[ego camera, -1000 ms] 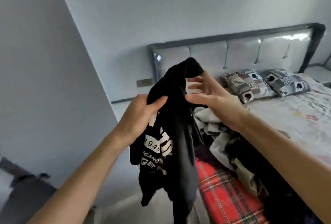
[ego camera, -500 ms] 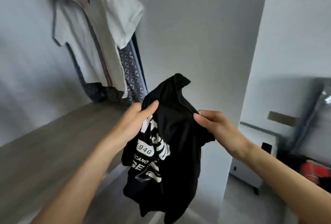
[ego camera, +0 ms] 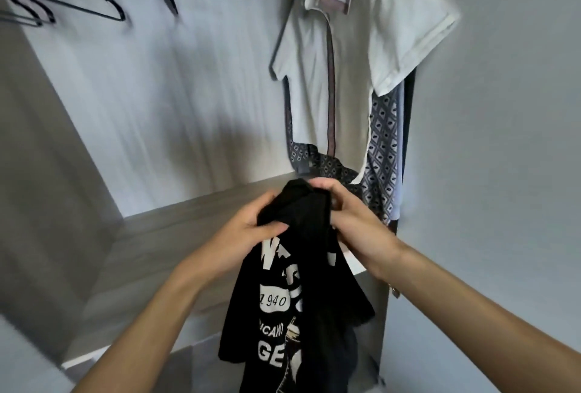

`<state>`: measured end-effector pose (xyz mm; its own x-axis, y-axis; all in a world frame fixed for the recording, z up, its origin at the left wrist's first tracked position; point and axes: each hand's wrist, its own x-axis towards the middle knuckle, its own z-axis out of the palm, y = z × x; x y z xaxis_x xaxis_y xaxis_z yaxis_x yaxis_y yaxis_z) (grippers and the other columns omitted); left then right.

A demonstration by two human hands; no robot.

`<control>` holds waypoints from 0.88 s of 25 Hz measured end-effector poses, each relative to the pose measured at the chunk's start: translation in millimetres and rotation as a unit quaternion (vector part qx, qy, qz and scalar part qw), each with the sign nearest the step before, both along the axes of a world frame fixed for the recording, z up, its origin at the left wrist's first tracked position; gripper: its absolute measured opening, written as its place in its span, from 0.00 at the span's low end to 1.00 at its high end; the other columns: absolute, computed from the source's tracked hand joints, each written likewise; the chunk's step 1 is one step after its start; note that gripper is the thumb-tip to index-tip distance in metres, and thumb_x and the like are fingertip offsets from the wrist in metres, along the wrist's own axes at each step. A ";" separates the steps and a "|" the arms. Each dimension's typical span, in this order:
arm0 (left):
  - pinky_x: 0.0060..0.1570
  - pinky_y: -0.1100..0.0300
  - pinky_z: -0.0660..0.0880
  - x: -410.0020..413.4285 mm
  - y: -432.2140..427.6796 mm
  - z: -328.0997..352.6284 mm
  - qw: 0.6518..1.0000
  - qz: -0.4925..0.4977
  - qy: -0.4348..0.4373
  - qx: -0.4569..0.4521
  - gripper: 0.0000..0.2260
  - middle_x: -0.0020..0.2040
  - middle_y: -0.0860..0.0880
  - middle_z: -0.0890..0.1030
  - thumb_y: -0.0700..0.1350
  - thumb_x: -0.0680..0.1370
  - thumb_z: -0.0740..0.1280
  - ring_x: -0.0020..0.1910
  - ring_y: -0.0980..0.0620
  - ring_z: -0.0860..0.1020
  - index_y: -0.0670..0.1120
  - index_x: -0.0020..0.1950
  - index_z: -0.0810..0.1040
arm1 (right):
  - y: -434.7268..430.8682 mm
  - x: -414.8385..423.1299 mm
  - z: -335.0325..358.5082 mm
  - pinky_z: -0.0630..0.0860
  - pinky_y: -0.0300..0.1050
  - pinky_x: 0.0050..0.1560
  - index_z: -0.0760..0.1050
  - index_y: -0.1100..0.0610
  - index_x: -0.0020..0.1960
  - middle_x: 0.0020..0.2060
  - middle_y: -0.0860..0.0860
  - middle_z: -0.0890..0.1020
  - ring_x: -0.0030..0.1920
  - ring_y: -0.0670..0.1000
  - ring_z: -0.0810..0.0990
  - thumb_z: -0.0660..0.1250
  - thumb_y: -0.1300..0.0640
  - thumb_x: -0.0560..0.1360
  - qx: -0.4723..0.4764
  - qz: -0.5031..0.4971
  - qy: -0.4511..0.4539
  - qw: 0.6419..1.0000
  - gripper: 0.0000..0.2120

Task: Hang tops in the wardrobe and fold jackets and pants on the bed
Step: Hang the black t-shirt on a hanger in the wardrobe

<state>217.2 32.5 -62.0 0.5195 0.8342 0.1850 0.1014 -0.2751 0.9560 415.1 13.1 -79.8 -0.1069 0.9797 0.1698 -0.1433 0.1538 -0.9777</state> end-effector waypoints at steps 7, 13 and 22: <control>0.57 0.66 0.76 -47.0 39.6 -6.9 0.999 -0.001 -0.007 -0.054 0.22 0.66 0.50 0.80 0.39 0.76 0.70 0.62 0.56 0.78 0.48 0.69 0.72 | 57.6 -37.5 36.8 0.70 0.50 0.47 0.71 0.61 0.46 0.39 0.53 0.76 0.41 0.50 0.73 0.63 0.68 0.79 0.191 -0.105 -0.073 0.973 0.05; 0.48 0.55 0.71 -59.7 52.3 13.1 0.996 -0.058 -0.047 -0.051 0.25 0.55 0.45 0.79 0.63 0.72 0.72 0.51 0.45 0.76 0.49 0.63 0.76 | 81.3 -36.6 62.5 0.72 0.51 0.45 0.73 0.47 0.60 0.37 0.45 0.76 0.39 0.46 0.76 0.63 0.64 0.79 0.326 -0.017 -0.182 0.927 0.15; 0.58 0.57 0.74 -12.6 43.9 23.0 0.990 0.114 -0.056 0.063 0.16 0.50 0.48 0.79 0.50 0.80 0.65 0.53 0.53 0.77 0.38 0.59 0.74 | 101.5 -26.7 73.0 0.67 0.44 0.38 0.77 0.53 0.41 0.31 0.54 0.72 0.33 0.47 0.69 0.70 0.70 0.71 0.338 0.042 -0.190 0.921 0.12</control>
